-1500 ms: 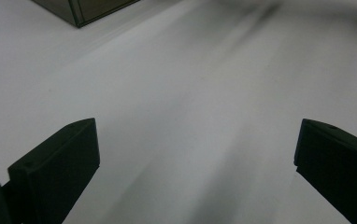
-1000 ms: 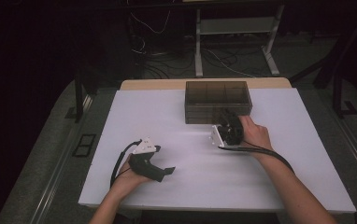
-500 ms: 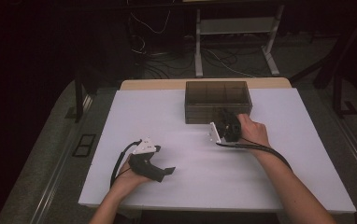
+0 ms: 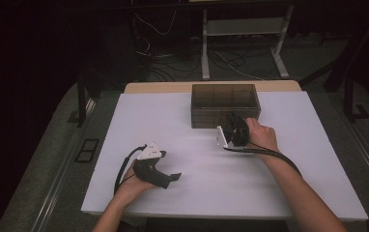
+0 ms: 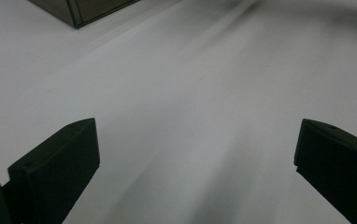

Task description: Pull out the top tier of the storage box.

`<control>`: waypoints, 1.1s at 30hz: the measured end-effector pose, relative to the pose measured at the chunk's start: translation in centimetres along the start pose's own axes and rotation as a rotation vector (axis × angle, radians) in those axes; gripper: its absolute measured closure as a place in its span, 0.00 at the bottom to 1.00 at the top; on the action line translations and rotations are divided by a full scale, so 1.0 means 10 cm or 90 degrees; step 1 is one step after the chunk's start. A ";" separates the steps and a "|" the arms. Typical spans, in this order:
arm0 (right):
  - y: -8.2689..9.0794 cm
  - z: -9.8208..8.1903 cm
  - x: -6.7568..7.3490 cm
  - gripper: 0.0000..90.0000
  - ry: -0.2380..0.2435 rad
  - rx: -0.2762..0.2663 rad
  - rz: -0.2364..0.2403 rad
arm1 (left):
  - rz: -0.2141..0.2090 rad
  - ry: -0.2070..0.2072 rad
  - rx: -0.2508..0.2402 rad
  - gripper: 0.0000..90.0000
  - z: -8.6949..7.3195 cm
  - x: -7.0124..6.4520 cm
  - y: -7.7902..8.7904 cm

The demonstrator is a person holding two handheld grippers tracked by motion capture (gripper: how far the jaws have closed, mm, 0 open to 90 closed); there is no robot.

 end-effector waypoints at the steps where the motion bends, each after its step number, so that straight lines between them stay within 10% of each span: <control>1: 0.00 0.00 0.00 0.87 0.000 -0.001 0.001 | 0.000 0.000 0.000 0.00 0.00 0.00 0.00; 33: 0.18 0.03 0.08 0.87 0.013 0.004 -0.002 | -0.001 -0.003 0.000 0.00 0.00 -0.01 0.00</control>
Point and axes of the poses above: each handheld gripper's, and its own axes: y roughly backward along the jaws, z roughly out of its top, x roughly to its left, the point moved 7 cm from there along -y, roughly forward along the jaws, and after that the axes turned 9 degrees about z, right-handed, at the moved point
